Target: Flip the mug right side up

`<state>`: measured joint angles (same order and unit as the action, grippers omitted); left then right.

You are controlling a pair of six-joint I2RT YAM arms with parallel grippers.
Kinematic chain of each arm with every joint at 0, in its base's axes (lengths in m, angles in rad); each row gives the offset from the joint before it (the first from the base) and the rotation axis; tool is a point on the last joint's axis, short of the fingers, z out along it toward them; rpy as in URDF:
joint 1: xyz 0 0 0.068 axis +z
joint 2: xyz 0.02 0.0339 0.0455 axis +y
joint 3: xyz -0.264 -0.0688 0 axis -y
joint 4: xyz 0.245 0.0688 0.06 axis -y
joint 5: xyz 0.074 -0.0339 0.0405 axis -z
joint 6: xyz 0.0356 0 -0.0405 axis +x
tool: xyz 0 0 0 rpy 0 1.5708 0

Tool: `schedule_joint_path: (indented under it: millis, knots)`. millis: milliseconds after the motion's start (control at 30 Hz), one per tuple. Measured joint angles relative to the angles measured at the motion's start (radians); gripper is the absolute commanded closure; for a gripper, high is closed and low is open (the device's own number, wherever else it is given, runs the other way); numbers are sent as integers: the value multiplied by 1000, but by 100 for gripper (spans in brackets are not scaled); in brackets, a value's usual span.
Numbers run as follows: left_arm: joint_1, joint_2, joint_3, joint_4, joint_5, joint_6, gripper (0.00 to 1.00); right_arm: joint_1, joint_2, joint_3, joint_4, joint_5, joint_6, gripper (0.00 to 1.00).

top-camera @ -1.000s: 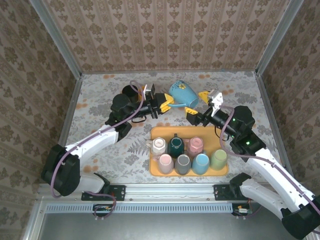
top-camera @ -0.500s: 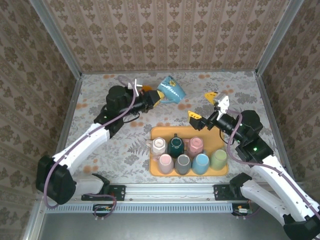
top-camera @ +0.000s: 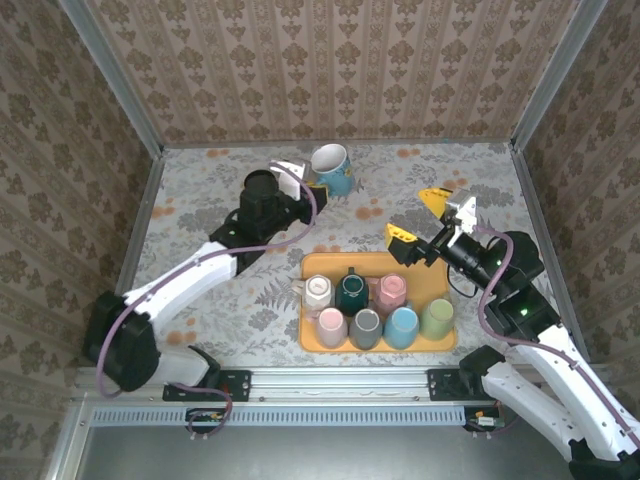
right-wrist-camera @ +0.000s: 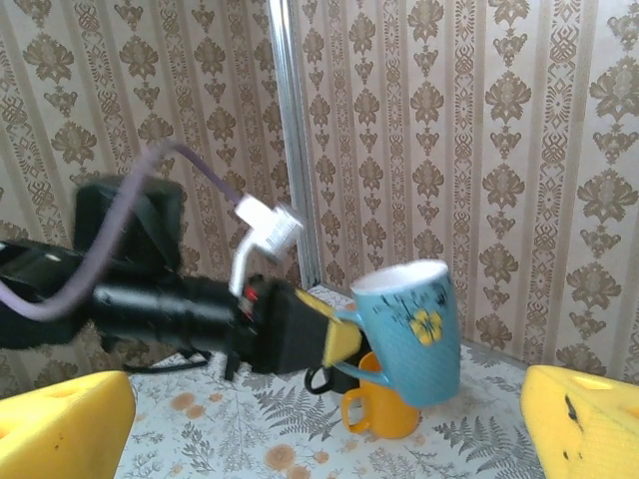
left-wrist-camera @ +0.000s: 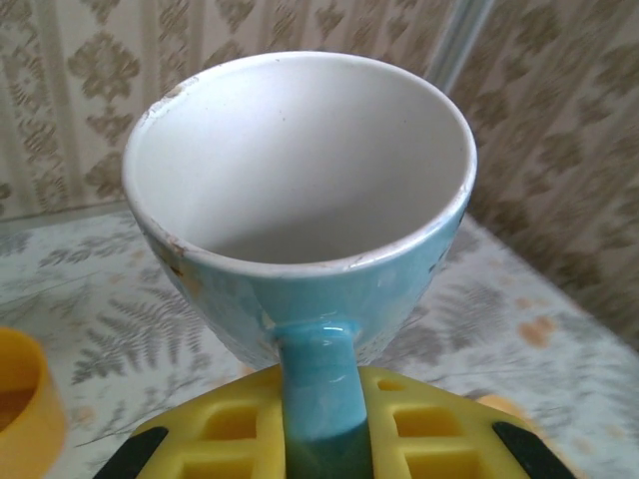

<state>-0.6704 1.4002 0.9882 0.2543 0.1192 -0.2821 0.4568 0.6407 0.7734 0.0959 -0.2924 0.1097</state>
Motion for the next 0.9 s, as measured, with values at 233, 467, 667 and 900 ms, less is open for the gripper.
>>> schedule_joint_path:
  millis: [233, 467, 667, 900]
  knots:
    - [6, 231, 0, 103, -103, 74, 100, 0, -21, 2, -23, 0, 2, 0]
    - [-10, 385, 16, 229, -192, 124, 100, 0, -46, 4, -37, 0, -2, 0]
    - [-38, 479, 51, 273, -314, 141, 100, 0, -58, 4, -37, 8, -2, 0]
    - [-42, 546, 80, 277, -447, 128, 100, 0, -58, 4, -50, 30, -6, 0]
